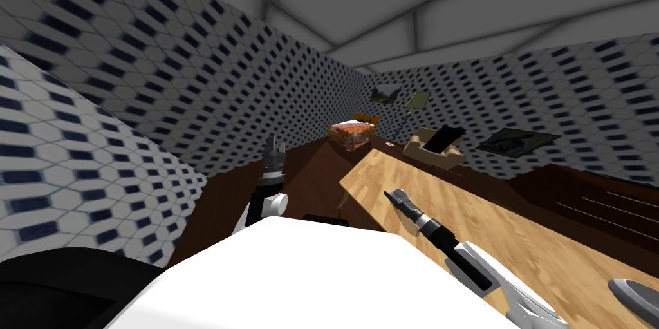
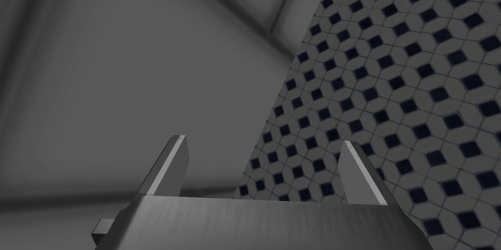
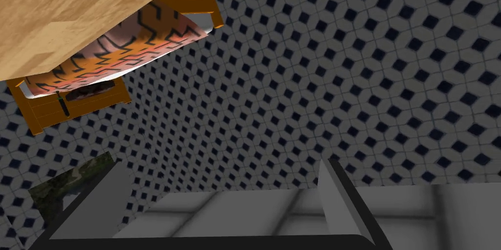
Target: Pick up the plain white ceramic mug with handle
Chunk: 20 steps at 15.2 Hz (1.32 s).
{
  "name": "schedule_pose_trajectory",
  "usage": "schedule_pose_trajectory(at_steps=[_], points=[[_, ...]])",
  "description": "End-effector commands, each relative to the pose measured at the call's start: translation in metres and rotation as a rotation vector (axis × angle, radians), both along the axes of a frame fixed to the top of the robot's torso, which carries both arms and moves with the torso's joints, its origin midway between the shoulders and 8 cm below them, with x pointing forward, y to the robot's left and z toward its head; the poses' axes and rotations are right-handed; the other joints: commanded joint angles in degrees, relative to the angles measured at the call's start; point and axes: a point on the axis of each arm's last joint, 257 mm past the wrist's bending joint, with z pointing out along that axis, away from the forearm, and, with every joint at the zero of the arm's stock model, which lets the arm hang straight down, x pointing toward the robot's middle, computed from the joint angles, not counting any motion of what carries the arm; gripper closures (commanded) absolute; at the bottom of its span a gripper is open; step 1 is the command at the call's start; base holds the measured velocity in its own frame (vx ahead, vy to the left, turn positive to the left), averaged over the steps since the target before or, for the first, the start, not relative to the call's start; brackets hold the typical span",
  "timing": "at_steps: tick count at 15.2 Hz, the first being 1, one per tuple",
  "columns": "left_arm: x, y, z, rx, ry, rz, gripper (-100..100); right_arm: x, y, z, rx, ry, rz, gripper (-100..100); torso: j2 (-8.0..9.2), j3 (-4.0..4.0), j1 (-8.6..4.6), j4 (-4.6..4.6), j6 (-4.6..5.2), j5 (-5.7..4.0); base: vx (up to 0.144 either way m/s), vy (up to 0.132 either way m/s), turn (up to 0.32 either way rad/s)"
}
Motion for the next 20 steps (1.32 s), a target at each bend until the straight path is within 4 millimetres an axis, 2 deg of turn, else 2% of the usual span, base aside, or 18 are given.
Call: schedule_pose_trajectory(at_steps=[1, 3, 6, 7, 9, 11, 12, 13, 14, 15, 16, 17, 19, 20], points=[[0.000, 0.000, 0.000, 0.000, 0.000, 0.000, 0, -0.009, -0.021, -0.013, -0.055, 0.049, 0.001, -100, 0.00, 0.00, 0.00, 0.00, 0.00, 0.00, 0.010, 0.004, 0.228], [0.000, 0.000, 0.000, 0.000, 0.000, 0.000, 0, -0.018, -0.035, -0.022, -0.113, 0.091, 0.019, -100, 0.01, 0.00, -0.01, 0.00, 0.08, 0.00, 0.010, 0.003, 0.117], [0.000, 0.000, 0.000, 0.000, 0.000, 0.000, 0, -0.023, -0.046, -0.030, -0.117, 0.112, -0.002, -100, 0.01, 0.00, 0.00, 0.00, 0.07, -0.01, 0.008, 0.001, 0.099], [0.000, 0.000, 0.000, 0.000, 0.000, 0.000, 0, -0.033, -0.062, -0.040, -0.173, 0.158, 0.012, -100, 0.02, 0.01, -0.01, 0.00, 0.09, -0.02, 0.007, 0.007, 0.172], [0.000, 0.000, 0.000, 0.000, 0.000, 0.000, 0, -0.036, -0.068, -0.044, -0.175, 0.170, 0.000, -100, 0.01, 0.00, 0.01, 0.00, 0.04, 0.00, 0.011, 0.001, 0.145], [0.000, 0.000, 0.000, 0.000, 0.000, 0.000, 0, -0.051, -0.090, -0.056, -0.230, 0.228, 0.002, -100, -0.01, -0.01, 0.00, 0.00, 0.02, 0.00, 0.014, 0.005, 0.206], [0.000, 0.000, 0.000, 0.000, 0.000, 0.000, 0, -0.066, -0.110, -0.066, -0.281, 0.283, 0.009, -100, -0.02, -0.01, 0.00, -0.01, 0.05, -0.01, 0.021, 0.006, 0.260], [0.000, 0.000, 0.000, 0.000, 0.000, 0.000, 0, -0.067, -0.112, -0.067, -0.282, 0.287, 0.004, -100, -0.03, -0.02, 0.00, -0.01, 0.02, 0.00, 0.021, 0.003, 0.214], [0.000, 0.000, 0.000, 0.000, 0.000, 0.000, 0, -0.081, -0.129, -0.075, -0.328, 0.338, 0.015, -100, -0.05, -0.03, 0.01, -0.01, 0.03, 0.00, 0.027, 0.003, 0.235], [0.000, 0.000, 0.000, 0.000, 0.000, 0.000, 0, -0.085, -0.133, -0.077, -0.330, 0.347, 0.006, -100, -0.06, -0.04, 0.00, -0.02, 0.03, -0.01, 0.029, 0.002, 0.215], [0.000, 0.000, 0.000, 0.000, 0.000, 0.000, 0, -0.098, -0.147, -0.082, -0.371, 0.395, 0.020, -100, -0.08, -0.05, 0.00, -0.02, 0.03, 0.00, 0.031, 0.002, 0.263], [0.000, 0.000, 0.000, 0.000, 0.000, 0.000, 0, -0.103, -0.153, -0.085, -0.373, 0.407, 0.007, -100, -0.10, -0.05, 0.00, -0.02, 0.01, 0.00, 0.032, 0.002, 0.211], [0.000, 0.000, 0.000, 0.000, 0.000, 0.000, 0, -0.103, -0.153, -0.085, -0.373, 0.407, 0.007, -100, -0.07, -0.04, 0.02, -0.02, 0.08, 0.00, 0.016, 0.001, 0.026], [0.000, 0.000, 0.000, 0.000, 0.000, 0.000, 0, -0.118, -0.165, -0.090, -0.409, 0.454, 0.024, -100, -0.02, -0.02, 0.02, -0.01, 0.09, 0.00, 0.016, 0.008, 0.138]])
